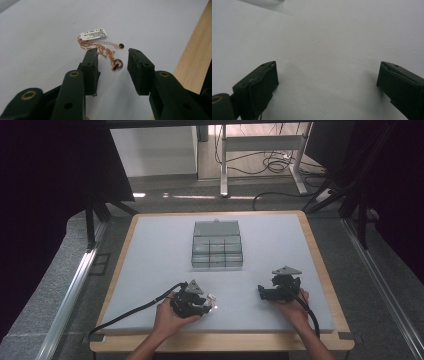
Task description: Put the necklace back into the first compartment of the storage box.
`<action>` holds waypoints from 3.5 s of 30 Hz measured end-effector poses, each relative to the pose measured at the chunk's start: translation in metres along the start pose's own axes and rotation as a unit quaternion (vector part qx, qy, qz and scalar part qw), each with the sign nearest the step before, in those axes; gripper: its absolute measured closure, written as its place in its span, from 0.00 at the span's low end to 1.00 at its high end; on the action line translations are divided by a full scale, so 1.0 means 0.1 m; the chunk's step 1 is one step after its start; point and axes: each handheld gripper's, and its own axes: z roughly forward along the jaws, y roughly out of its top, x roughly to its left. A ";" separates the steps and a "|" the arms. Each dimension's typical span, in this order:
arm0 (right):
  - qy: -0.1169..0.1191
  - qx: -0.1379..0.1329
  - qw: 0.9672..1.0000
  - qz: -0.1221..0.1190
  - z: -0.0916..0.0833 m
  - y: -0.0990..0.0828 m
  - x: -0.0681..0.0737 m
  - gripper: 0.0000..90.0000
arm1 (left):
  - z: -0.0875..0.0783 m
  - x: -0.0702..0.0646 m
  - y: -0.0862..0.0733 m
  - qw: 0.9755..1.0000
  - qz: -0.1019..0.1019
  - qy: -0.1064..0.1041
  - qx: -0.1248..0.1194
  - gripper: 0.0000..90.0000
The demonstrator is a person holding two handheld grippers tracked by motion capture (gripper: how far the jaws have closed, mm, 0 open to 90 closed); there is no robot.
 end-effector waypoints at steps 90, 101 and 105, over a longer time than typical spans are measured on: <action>0.001 0.000 1.000 0.000 0.00 0.00 0.00 0.03 | -0.78 0.26 0.13 0.992 -0.006 -0.001 -0.122 0.97; 0.001 0.001 1.000 0.000 0.00 0.00 0.00 0.03 | -1.00 0.41 0.18 0.989 -0.026 0.003 -0.146 0.97; 0.000 0.000 1.000 0.000 0.00 0.00 0.00 0.03 | -1.08 0.42 0.24 0.988 -0.023 0.009 -0.153 0.97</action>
